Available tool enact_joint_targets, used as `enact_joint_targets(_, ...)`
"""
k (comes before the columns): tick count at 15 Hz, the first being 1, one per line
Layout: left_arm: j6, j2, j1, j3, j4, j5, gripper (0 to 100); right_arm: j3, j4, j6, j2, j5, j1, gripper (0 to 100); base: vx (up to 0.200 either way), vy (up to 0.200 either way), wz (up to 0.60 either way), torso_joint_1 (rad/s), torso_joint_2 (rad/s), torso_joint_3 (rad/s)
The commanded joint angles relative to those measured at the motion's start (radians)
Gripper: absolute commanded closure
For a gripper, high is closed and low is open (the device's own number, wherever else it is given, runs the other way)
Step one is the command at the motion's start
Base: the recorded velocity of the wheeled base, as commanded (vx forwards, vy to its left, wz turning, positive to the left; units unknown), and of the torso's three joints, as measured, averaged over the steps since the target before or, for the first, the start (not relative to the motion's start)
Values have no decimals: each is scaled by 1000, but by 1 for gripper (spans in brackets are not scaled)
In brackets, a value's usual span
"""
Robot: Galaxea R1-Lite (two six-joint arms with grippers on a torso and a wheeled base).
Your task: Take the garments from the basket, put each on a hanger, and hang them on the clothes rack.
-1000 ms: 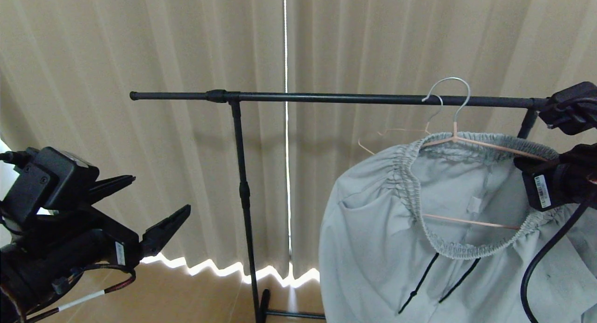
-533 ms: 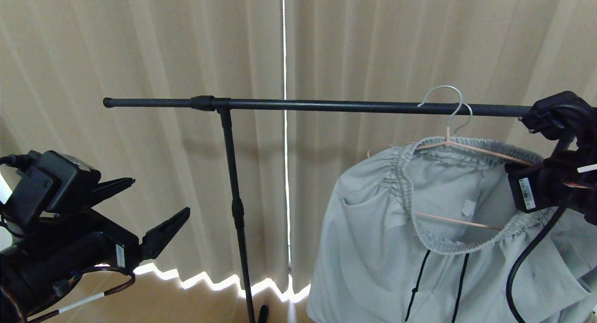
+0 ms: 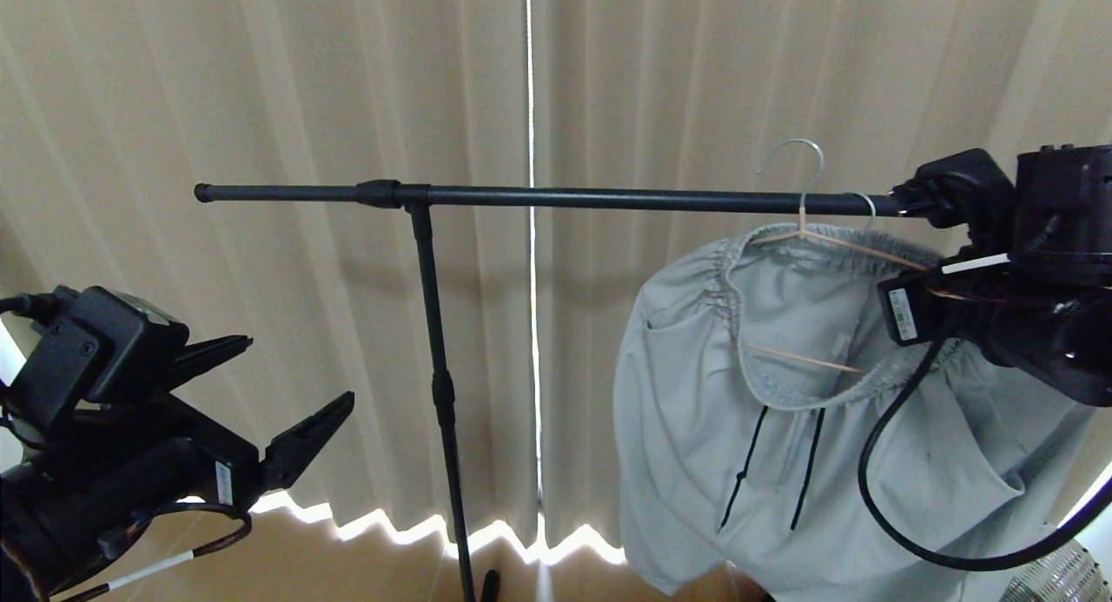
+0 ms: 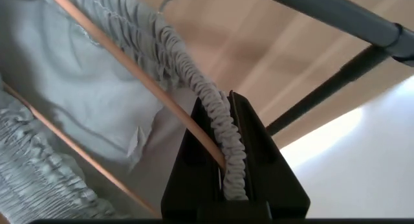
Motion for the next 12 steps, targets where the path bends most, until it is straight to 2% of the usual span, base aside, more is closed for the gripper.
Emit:
enact_joint_targets(1,0,2,0,0,0,0,0,-39,0,-1,79,-4,29,100,0,0,0,0,0,0)
enact_joint_targets(5,0,4,0,2,0,0,0,-56,0,-1,148,-47,80,100,0,0,0,0,0,0)
enact_joint_targets(12,0,1,0,2,0,0,0,-80,-3,1,180,-51,112,100,0,0,0,0,0,0)
